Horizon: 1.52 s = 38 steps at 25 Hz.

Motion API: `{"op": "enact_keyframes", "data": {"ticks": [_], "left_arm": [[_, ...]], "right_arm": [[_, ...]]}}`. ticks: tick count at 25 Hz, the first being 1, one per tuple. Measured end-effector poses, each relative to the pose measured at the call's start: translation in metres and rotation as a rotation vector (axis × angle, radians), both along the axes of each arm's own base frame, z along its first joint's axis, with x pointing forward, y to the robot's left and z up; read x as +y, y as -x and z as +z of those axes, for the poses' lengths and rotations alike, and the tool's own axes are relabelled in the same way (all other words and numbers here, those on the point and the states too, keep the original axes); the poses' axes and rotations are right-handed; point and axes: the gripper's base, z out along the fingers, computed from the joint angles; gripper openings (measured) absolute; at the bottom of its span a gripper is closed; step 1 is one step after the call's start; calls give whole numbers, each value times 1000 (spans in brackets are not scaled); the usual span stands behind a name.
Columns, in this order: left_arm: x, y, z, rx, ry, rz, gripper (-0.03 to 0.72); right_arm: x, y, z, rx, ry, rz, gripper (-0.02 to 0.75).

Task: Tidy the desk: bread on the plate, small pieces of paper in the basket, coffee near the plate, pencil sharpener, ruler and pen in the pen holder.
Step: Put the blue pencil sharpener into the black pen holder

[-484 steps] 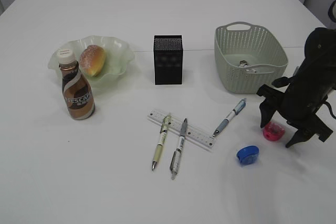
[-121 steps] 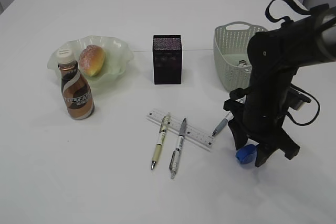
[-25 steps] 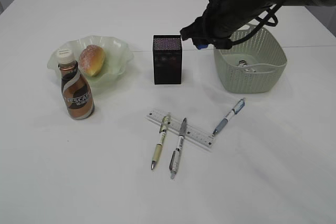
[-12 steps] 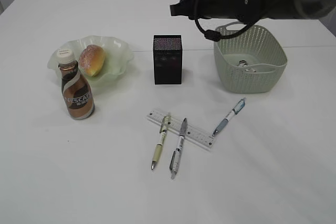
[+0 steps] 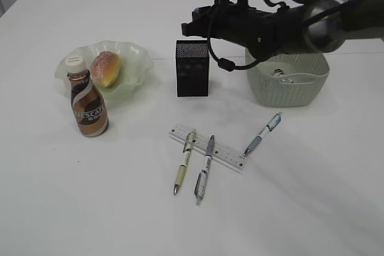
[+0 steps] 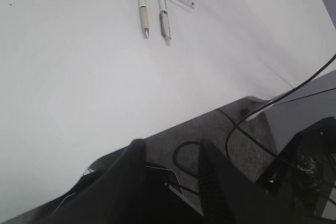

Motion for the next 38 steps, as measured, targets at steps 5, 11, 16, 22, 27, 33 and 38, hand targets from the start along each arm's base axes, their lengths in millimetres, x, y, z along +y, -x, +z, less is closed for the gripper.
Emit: {"op": "enact_keyframes", "data": {"ticks": [5,11,16,22,27,33,38], "left_arm": [[0,0,0,-1,0,1,246],[0,0,0,-1,0,1,246],[0,0,0,-1,0,1,246],[0,0,0,-1,0,1,246],[0,0,0,0,4,0,246],[0,0,0,0,4,0,246],[0,0,0,0,4,0,246]], "right_arm": [[12,-2,-18,-6,39,43,192],[14,-2,-25,2,49,52,192],[15,-2,-25,-6,64,61,192],[15,-2,-25,-14,82,73,192],[15,-2,-24,-14,85,74,192],[15,-2,-25,-13,86,74,192],[15,-2,-25,-13,88,75,193]]}}
